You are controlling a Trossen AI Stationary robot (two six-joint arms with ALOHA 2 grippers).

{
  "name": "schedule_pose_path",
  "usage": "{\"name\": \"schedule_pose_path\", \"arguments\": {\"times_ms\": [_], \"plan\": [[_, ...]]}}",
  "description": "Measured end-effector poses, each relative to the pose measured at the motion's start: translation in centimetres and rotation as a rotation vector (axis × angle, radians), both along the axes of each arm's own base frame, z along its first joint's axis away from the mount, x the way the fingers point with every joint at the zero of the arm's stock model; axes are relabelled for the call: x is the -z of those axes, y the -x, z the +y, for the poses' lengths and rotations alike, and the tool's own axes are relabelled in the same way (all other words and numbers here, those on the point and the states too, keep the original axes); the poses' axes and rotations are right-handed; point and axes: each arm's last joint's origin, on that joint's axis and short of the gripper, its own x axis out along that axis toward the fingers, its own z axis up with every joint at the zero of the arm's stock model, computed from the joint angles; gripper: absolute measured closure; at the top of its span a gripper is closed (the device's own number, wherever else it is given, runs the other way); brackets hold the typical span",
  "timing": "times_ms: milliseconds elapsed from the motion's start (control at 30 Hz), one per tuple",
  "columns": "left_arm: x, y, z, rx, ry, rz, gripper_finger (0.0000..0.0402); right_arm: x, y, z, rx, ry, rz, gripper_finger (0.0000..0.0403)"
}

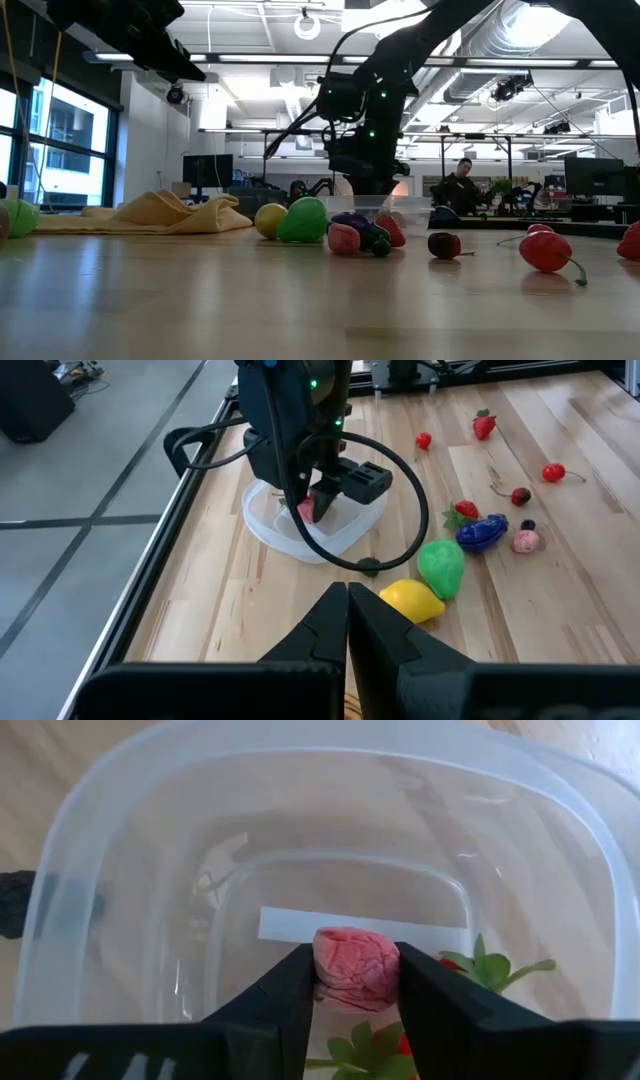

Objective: Pick and placing Produce into tupperware
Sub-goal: Put the pink peach into the transparent container, then put the red cherry into the transparent container

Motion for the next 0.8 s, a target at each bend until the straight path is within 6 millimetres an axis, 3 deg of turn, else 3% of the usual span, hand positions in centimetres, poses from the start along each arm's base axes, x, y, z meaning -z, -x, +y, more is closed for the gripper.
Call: {"name": "schedule_pose_path", "arguments": {"times_ms": [467,633,800], "plan": [[0.0,0.0,0.0,0.0,0.0,0.0,0.0399,-0.2,0.2,-0.2,0.008,0.011,0.009,0.0219],[0.0,0.0,0.0,0.0,0.0,0.0,0.0399,-3.6,1.1,0.6,-0.001,0.06,-0.029,0.0217],[0.0,0.0,0.0,0.0,0.0,0.0,0.0399,-8.3,2.9,3.5,-0.007,0.14,-0.066,0.0217]]}}
